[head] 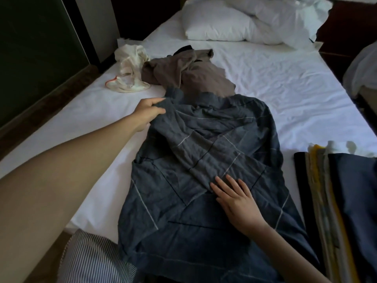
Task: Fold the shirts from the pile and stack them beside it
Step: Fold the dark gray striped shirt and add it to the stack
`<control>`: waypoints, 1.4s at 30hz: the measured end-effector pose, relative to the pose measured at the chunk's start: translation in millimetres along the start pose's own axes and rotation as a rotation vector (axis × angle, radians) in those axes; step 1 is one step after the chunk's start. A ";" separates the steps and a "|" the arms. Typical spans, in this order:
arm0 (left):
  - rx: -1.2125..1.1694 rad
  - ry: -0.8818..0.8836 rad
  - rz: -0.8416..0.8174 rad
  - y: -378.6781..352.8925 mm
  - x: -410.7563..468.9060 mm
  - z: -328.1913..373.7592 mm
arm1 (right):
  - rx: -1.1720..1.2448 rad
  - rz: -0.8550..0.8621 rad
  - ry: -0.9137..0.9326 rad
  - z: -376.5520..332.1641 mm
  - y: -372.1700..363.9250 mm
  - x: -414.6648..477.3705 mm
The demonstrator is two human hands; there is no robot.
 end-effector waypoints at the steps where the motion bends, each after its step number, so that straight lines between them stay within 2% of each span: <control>1: -0.014 -0.010 0.026 -0.1 3.2 7.4 | 0.048 0.002 0.015 0.6 3.1 2.7; 4: 0.034 -0.055 0.047 0.9 21.0 18.6 | 0.203 -0.046 0.084 -0.4 12.1 6.4; 6: 0.343 0.011 -0.045 -0.2 26.8 5.3 | 0.258 -0.067 0.056 0.1 12.6 3.5; 8: 0.678 0.042 -0.008 -4.5 16.9 -17.2 | 0.265 0.037 0.011 2.3 15.7 -2.9; 9: 0.737 0.008 0.050 -10.1 2.0 -27.4 | 0.259 0.134 -0.033 3.9 19.3 -7.5; 11: 0.695 -0.155 0.110 -24.9 -41.0 -49.4 | 0.205 0.281 -0.183 10.0 24.4 -18.9; 13: 0.743 -0.333 -0.026 -40.3 -92.5 -78.1 | 0.105 0.163 -0.335 12.2 21.2 -32.1; 15: 1.009 -0.396 -0.194 -48.0 -135.7 -106.0 | 0.063 -0.050 -0.426 16.9 11.0 -43.3; 16: 1.092 -0.396 -0.211 -46.6 -146.2 -114.8 | 0.069 -0.094 -0.439 20.5 7.8 -46.0; 22: 1.228 -0.371 -0.151 -17.1 -169.0 -130.6 | 0.049 -0.019 -0.495 17.3 7.5 -85.5; 29: 0.933 -0.283 0.045 -8.0 -228.4 -159.5 | 0.116 0.117 -0.650 -13.4 -4.4 -120.2; 31: 0.841 -0.251 0.135 -11.1 -251.4 -169.6 | 0.163 0.185 -0.753 -20.4 -9.1 -130.2; 34: 0.622 -0.210 0.241 -19.0 -289.6 -185.9 | 0.322 0.373 -0.959 -42.8 -23.2 -154.2; 37: 0.355 -0.147 0.324 -18.5 -300.8 -187.2 | 0.524 0.551 -1.089 -69.8 -32.7 -173.8; 40: 0.119 -0.031 0.423 -12.8 -300.3 -186.3 | 0.760 0.728 -1.096 -66.5 -32.7 -178.1; 42: -0.157 0.132 0.378 -11.6 -304.9 -185.8 | 0.909 0.822 -1.089 -60.1 -29.0 -183.1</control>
Point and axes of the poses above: each hand's wrist, its own x-axis towards the middle knuckle, its own y-axis out of the back of the hand, z = x × y, the point moved 1 cm from there along x, towards the middle knuckle, and after that the axes turned 4 degrees about x, right-handed, at the moved point
